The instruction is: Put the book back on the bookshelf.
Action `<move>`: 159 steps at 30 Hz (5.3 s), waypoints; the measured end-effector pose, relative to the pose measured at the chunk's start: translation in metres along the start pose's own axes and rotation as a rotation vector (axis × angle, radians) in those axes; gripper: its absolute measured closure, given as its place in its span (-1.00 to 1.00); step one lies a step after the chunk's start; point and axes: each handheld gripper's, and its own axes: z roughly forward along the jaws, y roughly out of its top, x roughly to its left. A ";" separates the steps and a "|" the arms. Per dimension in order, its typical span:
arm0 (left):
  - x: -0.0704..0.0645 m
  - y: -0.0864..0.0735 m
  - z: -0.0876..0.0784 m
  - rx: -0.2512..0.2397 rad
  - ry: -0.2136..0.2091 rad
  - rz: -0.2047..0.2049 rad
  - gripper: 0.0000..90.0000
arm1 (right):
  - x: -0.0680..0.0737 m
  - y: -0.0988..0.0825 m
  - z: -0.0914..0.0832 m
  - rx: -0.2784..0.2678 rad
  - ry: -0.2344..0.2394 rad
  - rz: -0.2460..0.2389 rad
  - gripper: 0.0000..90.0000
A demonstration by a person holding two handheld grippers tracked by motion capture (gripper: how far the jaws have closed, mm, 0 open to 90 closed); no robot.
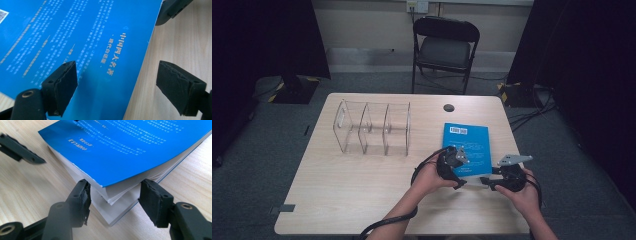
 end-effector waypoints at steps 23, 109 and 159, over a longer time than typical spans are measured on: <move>-0.002 0.013 0.029 -0.007 0.062 0.033 -0.67 | -0.002 0.005 -0.002 0.011 0.017 0.027 -0.04; -0.001 0.025 0.044 -0.027 0.129 0.037 -0.66 | -0.010 0.017 -0.007 -0.004 0.000 0.053 0.11; -0.003 0.054 0.019 0.155 0.090 -0.003 0.54 | -0.018 -0.038 0.007 -0.116 0.050 0.101 -0.47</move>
